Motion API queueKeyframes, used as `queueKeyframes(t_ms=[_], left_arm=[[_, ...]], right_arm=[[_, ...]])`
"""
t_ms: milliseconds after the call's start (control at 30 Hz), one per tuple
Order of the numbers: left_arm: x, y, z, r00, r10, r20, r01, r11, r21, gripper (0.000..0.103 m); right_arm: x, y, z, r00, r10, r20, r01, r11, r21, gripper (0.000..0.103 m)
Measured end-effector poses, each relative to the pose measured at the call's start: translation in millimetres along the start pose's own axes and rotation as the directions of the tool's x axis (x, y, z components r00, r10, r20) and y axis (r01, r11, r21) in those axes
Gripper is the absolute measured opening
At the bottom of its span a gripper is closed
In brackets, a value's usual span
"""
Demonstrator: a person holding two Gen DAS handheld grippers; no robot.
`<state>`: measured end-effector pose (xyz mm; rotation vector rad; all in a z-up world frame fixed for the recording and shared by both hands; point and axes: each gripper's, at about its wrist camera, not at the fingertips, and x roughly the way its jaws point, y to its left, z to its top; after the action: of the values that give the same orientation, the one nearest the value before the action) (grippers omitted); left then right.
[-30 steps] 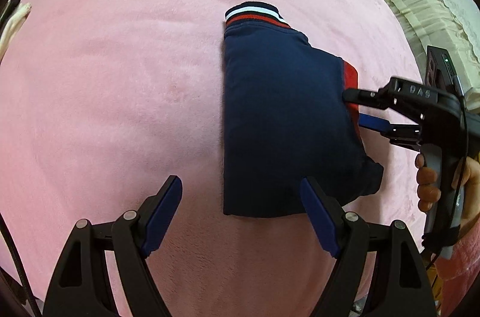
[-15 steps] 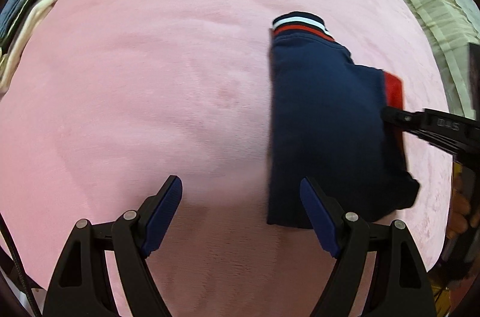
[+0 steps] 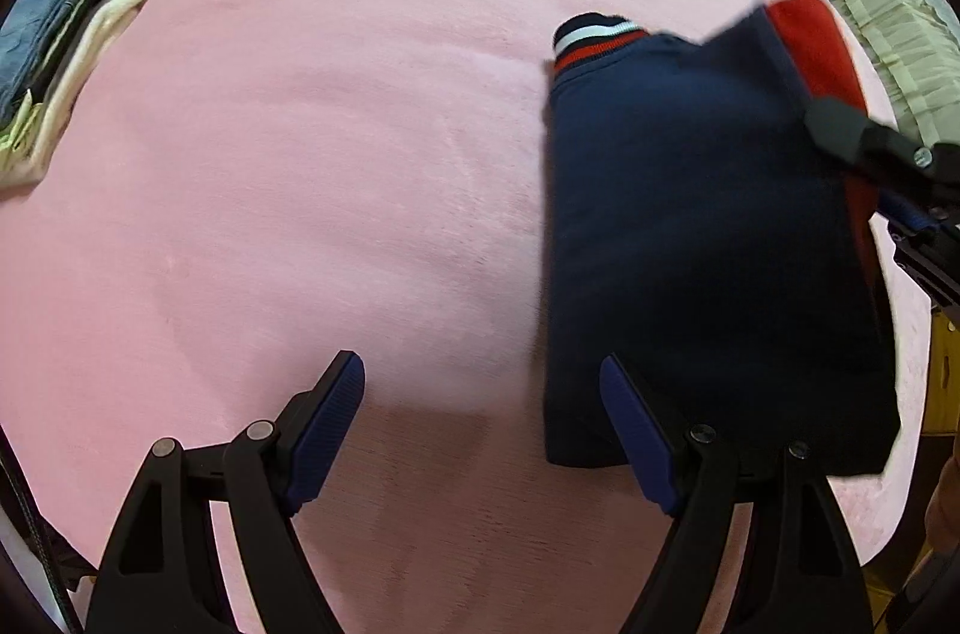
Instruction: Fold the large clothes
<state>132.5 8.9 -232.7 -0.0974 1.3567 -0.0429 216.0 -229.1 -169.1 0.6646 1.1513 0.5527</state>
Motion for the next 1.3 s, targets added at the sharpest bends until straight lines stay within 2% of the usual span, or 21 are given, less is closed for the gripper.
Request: queueKeyframes(t_ms=[67, 133, 167, 200, 300, 433, 567, 633, 700, 733, 767, 867, 933, 1000, 1033, 1067, 1133, 1200, 1300], left_arm=[[-1, 4, 2, 1.0, 0.014, 0.006, -0.014, 1.0, -0.002, 0.079], [-1, 7, 3, 1.0, 0.026, 0.005, -0.026, 1.0, -0.006, 0.079], [-1, 9, 4, 1.0, 0.03, 0.007, -0.03, 0.999, -0.009, 0.079], [-2, 11, 4, 0.999, 0.032, 0.01, -0.032, 0.999, -0.011, 0.079], [-4, 14, 4, 0.999, 0.034, 0.02, -0.034, 0.999, -0.009, 0.079], [-2, 11, 5, 1.0, 0.019, 0.018, -0.019, 1.0, -0.007, 0.079], [-6, 0, 4, 0.999, -0.03, 0.033, 0.029, 0.999, 0.029, 0.079], [-6, -7, 6, 0.999, -0.03, 0.037, 0.028, 0.998, 0.054, 0.079], [-7, -15, 7, 0.999, -0.022, 0.044, 0.019, 0.997, 0.081, 0.079], [-8, -17, 8, 0.999, -0.024, 0.049, 0.02, 0.996, 0.087, 0.079], [-9, -20, 9, 0.998, -0.028, 0.053, 0.024, 0.996, 0.091, 0.079], [-11, -22, 10, 0.997, -0.046, 0.056, 0.041, 0.995, 0.088, 0.079], [-11, -24, 8, 0.997, -0.051, 0.05, 0.046, 0.995, 0.086, 0.079], [-9, -22, 9, 0.998, -0.047, 0.042, 0.043, 0.995, 0.086, 0.079], [-8, -21, 9, 0.998, -0.046, 0.037, 0.043, 0.995, 0.086, 0.079], [-8, -21, 8, 0.998, -0.045, 0.033, 0.042, 0.996, 0.084, 0.079], [-7, -19, 8, 0.999, -0.043, 0.028, 0.04, 0.996, 0.078, 0.079], [-7, -18, 7, 0.999, -0.041, 0.026, 0.039, 0.997, 0.071, 0.079], [-7, -18, 7, 0.999, -0.038, 0.029, 0.036, 0.997, 0.064, 0.079]], right_arm=[[3, 0, -2, 0.996, 0.092, 0.021, -0.093, 0.996, 0.017, 0.008], [3, -6, -5, 0.995, 0.087, 0.04, -0.089, 0.995, 0.042, 0.008], [2, -13, -5, 0.997, 0.055, 0.049, -0.058, 0.997, 0.058, 0.008], [-2, -25, -4, 0.998, -0.014, 0.058, 0.01, 0.997, 0.073, 0.008], [-8, -53, -1, 0.983, -0.181, 0.04, 0.177, 0.98, 0.09, 0.008], [-7, -90, -3, 0.972, -0.235, -0.024, 0.236, 0.963, 0.127, 0.008], [-14, -97, -11, 0.959, -0.282, -0.021, 0.283, 0.954, 0.096, 0.008], [-13, -92, -14, 0.93, -0.366, -0.012, 0.366, 0.929, 0.045, 0.008], [-4, -77, -18, 0.884, -0.468, 0.008, 0.468, 0.883, -0.044, 0.008], [-3, -71, -20, 0.869, -0.494, 0.028, 0.494, 0.866, -0.072, 0.008], [-4, -67, -23, 0.867, -0.497, 0.045, 0.499, 0.864, -0.074, 0.008], [-12, -73, -21, 0.915, -0.401, 0.046, 0.401, 0.916, 0.013, 0.008], [-15, -83, -18, 0.936, -0.35, 0.034, 0.347, 0.935, 0.079, 0.009], [-18, -98, -15, 0.965, -0.261, 0.017, 0.255, 0.952, 0.172, 0.019], [-20, -103, -14, 0.974, -0.224, 0.016, 0.216, 0.955, 0.201, 0.032], [-20, -109, -12, 0.981, -0.191, 0.017, 0.183, 0.958, 0.22, 0.047], [-19, -110, -12, 0.982, -0.187, 0.027, 0.176, 0.958, 0.226, 0.058], [-12, -111, -8, 0.977, -0.214, 0.026, 0.204, 0.956, 0.212, 0.058], [5, -106, -1, 0.979, -0.204, 0.009, 0.198, 0.959, 0.205, 0.058]])
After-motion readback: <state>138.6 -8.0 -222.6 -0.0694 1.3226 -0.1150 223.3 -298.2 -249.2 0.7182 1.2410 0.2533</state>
